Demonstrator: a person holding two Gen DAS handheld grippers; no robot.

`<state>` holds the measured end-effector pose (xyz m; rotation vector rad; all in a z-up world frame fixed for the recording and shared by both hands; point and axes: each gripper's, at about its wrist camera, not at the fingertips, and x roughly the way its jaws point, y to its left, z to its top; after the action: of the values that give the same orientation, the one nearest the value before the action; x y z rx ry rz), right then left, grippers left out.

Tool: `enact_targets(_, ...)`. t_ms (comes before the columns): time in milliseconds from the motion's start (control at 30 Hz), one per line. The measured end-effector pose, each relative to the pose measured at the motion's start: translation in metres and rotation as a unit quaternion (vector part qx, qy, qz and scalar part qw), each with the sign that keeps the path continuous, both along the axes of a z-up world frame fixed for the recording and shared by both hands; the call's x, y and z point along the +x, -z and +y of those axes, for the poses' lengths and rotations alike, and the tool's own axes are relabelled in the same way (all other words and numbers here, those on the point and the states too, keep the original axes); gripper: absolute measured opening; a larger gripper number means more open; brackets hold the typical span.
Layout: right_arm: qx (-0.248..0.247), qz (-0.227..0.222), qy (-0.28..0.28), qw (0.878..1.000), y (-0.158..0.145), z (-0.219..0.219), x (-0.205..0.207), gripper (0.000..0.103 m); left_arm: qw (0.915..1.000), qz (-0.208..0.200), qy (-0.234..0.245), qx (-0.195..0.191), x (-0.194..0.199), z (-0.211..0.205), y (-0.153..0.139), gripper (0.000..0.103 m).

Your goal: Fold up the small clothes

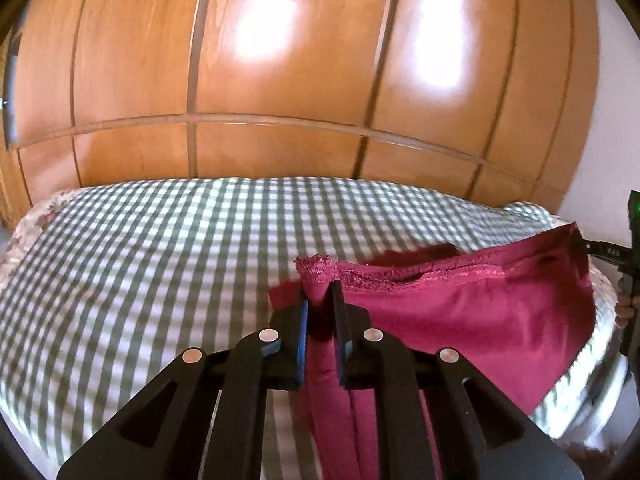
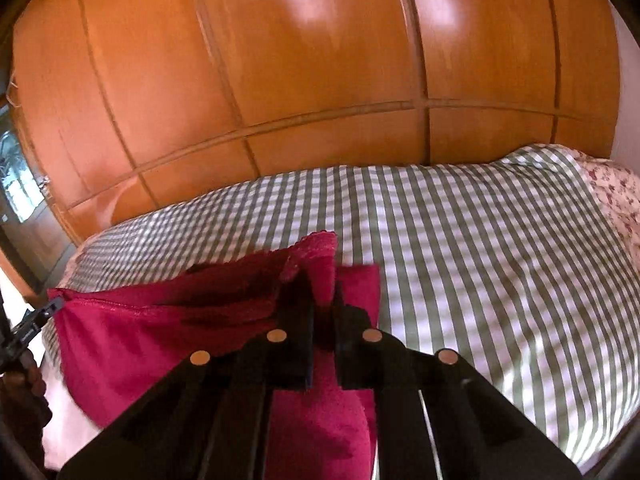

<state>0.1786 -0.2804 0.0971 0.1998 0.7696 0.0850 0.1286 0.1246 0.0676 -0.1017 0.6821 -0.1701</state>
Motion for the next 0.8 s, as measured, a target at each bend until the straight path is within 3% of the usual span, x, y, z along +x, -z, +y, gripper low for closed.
enact_targets(233,-0.035,0.012,0.030,0.999,0.028,0.006,0.079,0.006,0.9985,0.025,-0.035,0.034,0.078,-0.002,0.028,0.009)
enact_targets(367,-0.037,0.073,0.054,0.995,0.076,0.001,0.112,0.008,0.9955,0.075,-0.048,0.032,0.109,-0.002,0.058,0.009)
enact_targets(400,-0.034,0.088,0.061,0.994,0.090,-0.001,0.117,0.011,0.9937,0.089,-0.048,0.049,0.113,-0.006,0.067,0.009)
enact_targets(433,-0.035,0.095,0.068,0.993,0.096,-0.002,0.118,0.024,0.9919,0.095,-0.052,0.066,0.114,-0.009,0.072,0.010)
enact_targets(467,-0.033,0.094,0.075,0.992,0.099,-0.004,0.115,0.047,0.9905,0.098,-0.055,0.080,0.111,-0.011,0.073,0.016)
enact_targets(533,-0.027,0.072,0.082,0.994,0.092,-0.006,0.106,0.062,0.9884,0.093,-0.072,0.097,0.106,-0.011,0.068,0.035)
enact_targets(567,-0.034,0.057,0.087,0.994,0.086,-0.005,0.098,0.063,0.9879,0.084,-0.084,0.099,0.100,-0.010,0.063,0.051)
enact_targets(633,-0.037,0.028,0.083,0.995,0.069,0.001,0.080,0.063,0.9904,0.056,-0.101,0.077,0.083,-0.005,0.047,0.053)
enact_targets(700,-0.019,0.008,0.052,0.998,0.055,0.016,0.062,0.065,0.9943,0.042,-0.087,0.045,0.065,-0.010,0.035,0.053)
enact_targets(800,0.011,0.004,-0.039,0.999,0.050,0.056,0.048,0.070,0.9983,0.022,-0.046,0.028,0.038,-0.031,0.032,0.053)
